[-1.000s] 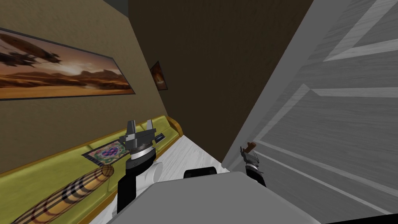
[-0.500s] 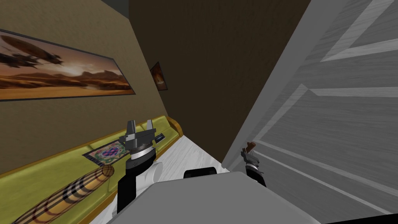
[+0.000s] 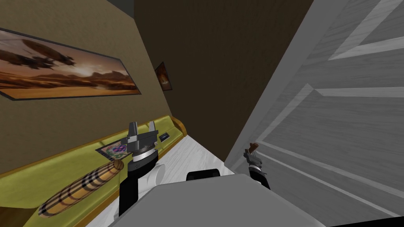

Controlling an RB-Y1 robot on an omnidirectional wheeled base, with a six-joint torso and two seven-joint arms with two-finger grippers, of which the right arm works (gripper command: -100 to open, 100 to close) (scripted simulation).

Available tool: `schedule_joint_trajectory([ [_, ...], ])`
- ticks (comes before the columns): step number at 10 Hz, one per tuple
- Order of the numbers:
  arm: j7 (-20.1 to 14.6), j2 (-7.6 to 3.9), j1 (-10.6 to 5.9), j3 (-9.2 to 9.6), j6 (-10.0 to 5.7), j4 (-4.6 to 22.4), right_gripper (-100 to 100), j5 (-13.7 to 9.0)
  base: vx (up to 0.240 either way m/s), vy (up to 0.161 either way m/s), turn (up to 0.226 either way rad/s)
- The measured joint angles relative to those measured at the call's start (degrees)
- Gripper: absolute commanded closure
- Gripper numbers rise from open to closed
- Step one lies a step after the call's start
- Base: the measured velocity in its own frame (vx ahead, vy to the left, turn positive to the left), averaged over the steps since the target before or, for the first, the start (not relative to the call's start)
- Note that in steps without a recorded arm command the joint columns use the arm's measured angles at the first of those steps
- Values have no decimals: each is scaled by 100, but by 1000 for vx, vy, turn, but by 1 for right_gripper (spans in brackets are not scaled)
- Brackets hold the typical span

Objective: Pull the door open

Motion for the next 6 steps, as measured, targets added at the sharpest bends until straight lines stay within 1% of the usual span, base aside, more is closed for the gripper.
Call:
schedule_joint_trajectory([
  [2,-92,-37,96,124,58,-137,100,67,-215,58,62],
  [4,-256,-121,149,279,41,-147,100,155,-203,54,61],
  [5,-312,-150,202,334,68,-215,100,185,-192,24,47],
  [6,-370,-174,221,396,65,-228,100,220,-88,9,23],
])
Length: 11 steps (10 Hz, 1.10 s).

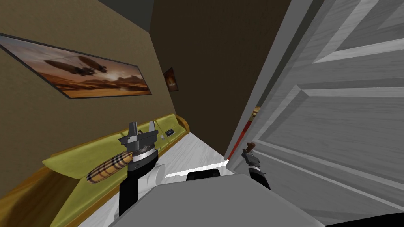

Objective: Pull the door open

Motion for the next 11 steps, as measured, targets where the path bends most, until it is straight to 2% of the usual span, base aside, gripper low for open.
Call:
schedule_joint_trajectory([
  [1,-13,10,5,22,5,6,100,10,-170,13,66],
  [3,-97,-55,51,122,-47,-63,100,82,-249,20,72],
  [7,-376,-202,210,453,-204,-121,100,302,-264,32,66],
  [8,-404,-219,315,514,-191,-261,100,346,-120,22,5],
  [9,-407,-206,340,538,-173,-269,100,357,-164,-10,48],
  [10,-447,-238,351,596,-220,-239,100,400,-227,-46,82],
  [11,-491,-265,429,662,-251,-334,100,447,-228,-39,66],
])
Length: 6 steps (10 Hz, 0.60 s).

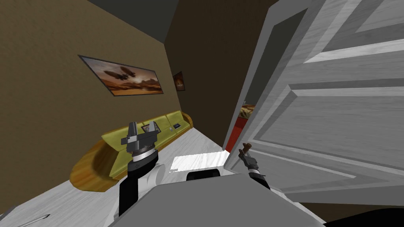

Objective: Pull the door open

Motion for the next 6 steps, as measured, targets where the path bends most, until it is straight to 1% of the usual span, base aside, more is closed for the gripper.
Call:
schedule_joint_trajectory([
  [1,-25,-17,36,65,-12,-76,100,48,-219,-33,66],
  [2,-81,-49,28,146,-94,-24,100,107,-240,-17,75],
  [3,-148,-95,70,231,-169,-34,100,171,-250,-30,53],
  [4,-196,-126,139,310,-199,-102,100,227,-260,-58,65],
  [5,-243,-150,191,394,-239,-139,100,285,-119,-18,34],
  [6,-252,-136,205,429,-240,-135,100,304,-145,-35,50],
])
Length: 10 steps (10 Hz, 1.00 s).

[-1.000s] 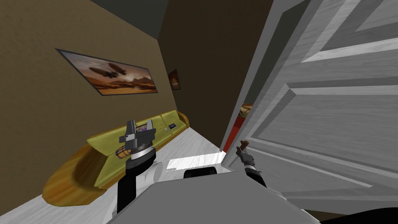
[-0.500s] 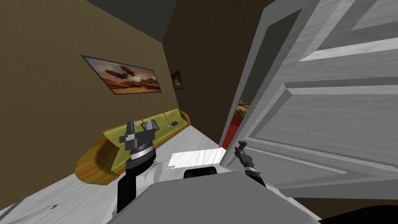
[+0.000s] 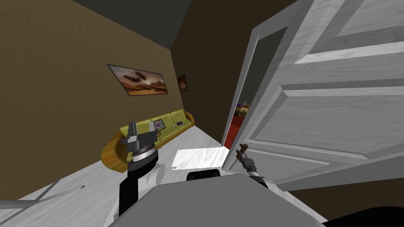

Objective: Pull the door open

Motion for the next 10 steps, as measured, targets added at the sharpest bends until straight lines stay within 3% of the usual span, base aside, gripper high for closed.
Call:
schedule_joint_trajectory([
  [8,-274,-238,295,492,-427,-143,100,414,-192,-41,40],
  [10,-301,-259,297,525,-471,-95,100,440,-178,-21,148],
])
